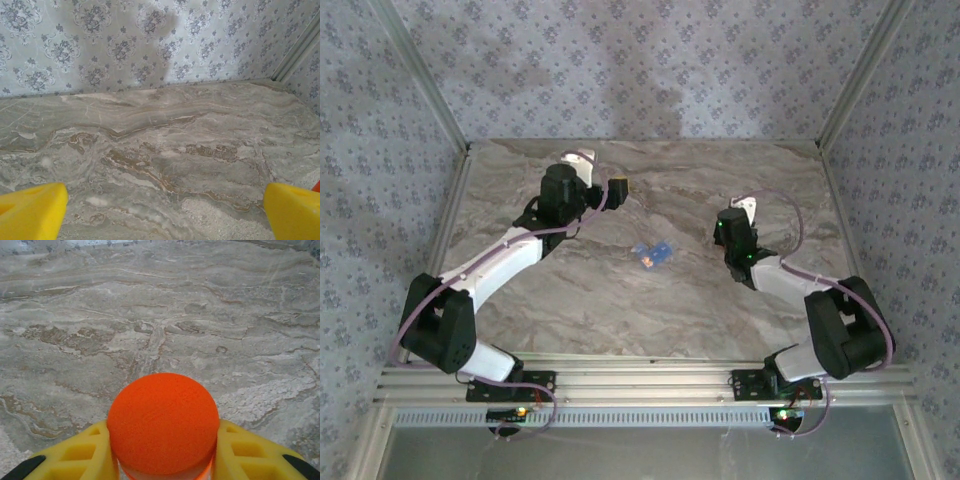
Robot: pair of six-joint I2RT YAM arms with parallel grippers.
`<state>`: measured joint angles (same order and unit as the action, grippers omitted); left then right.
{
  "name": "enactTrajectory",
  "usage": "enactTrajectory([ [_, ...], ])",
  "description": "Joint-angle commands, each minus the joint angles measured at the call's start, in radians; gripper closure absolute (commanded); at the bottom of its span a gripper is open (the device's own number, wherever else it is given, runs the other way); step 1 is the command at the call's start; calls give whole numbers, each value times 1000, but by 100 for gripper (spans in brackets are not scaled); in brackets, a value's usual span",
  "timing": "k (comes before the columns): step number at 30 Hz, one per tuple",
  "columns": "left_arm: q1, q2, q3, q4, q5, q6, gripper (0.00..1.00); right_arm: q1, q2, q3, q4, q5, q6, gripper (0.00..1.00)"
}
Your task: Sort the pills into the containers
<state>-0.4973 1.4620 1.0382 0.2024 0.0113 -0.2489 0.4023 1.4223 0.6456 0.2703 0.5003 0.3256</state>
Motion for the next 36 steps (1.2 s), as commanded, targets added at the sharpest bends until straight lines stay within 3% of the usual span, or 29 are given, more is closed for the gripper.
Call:
enactTrajectory([
  [1,7,-23,-14,22,-11,-1,0,13,23,-17,54,49,42,60],
  [8,20,-20,-15,35,-12,-4,0,32,36,-18,46,64,51,57],
  [30,23,23,0,64,8,-30,0,47,-109,8,-61,57,66,21],
  [36,25,28,0,63,7,-42,0,38,-233,120,-202,-75,17,20],
])
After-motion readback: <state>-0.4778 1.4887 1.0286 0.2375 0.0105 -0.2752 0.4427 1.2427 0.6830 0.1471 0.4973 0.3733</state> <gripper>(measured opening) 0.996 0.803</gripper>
